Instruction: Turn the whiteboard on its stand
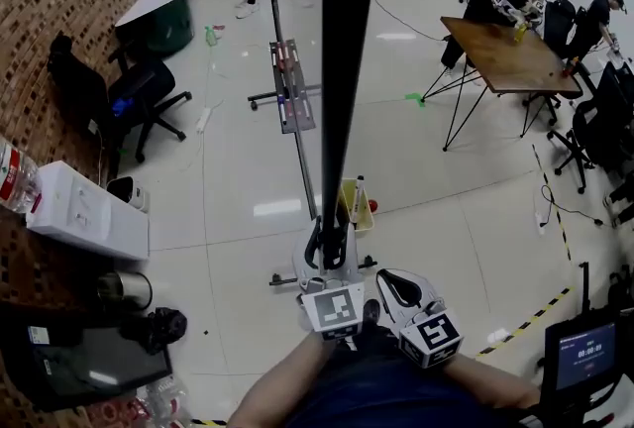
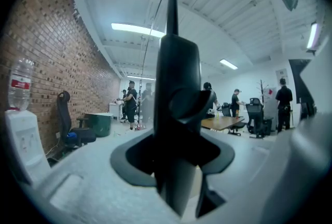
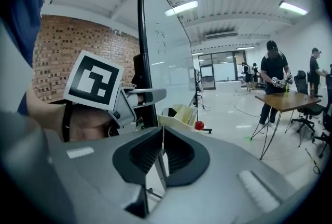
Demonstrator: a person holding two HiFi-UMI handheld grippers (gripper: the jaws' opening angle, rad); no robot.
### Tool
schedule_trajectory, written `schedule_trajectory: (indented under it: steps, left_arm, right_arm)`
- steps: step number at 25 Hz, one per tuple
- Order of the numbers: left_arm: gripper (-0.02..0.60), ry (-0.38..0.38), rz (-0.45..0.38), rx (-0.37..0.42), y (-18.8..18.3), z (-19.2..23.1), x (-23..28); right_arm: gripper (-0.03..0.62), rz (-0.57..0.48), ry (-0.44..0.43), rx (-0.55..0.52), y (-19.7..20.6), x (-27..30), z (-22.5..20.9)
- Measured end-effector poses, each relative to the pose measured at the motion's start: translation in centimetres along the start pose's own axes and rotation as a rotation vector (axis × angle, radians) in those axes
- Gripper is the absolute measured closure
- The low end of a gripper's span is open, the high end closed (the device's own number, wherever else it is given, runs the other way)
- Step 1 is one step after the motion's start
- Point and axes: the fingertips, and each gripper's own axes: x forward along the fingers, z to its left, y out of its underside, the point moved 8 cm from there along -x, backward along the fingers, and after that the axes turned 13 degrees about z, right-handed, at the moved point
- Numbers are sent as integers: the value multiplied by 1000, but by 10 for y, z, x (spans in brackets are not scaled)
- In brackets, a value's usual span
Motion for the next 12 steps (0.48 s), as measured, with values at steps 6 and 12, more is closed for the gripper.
schedule_trajectory:
  steps: [6, 12]
  left_arm:
    - [388, 4, -3, 1, 15, -10, -38]
    - [387, 8, 13, -6, 20, -12, -65]
  right_arm:
    - [577, -33, -26, 2, 18, -24, 10]
    - [577, -52, -50, 19, 48, -59, -3]
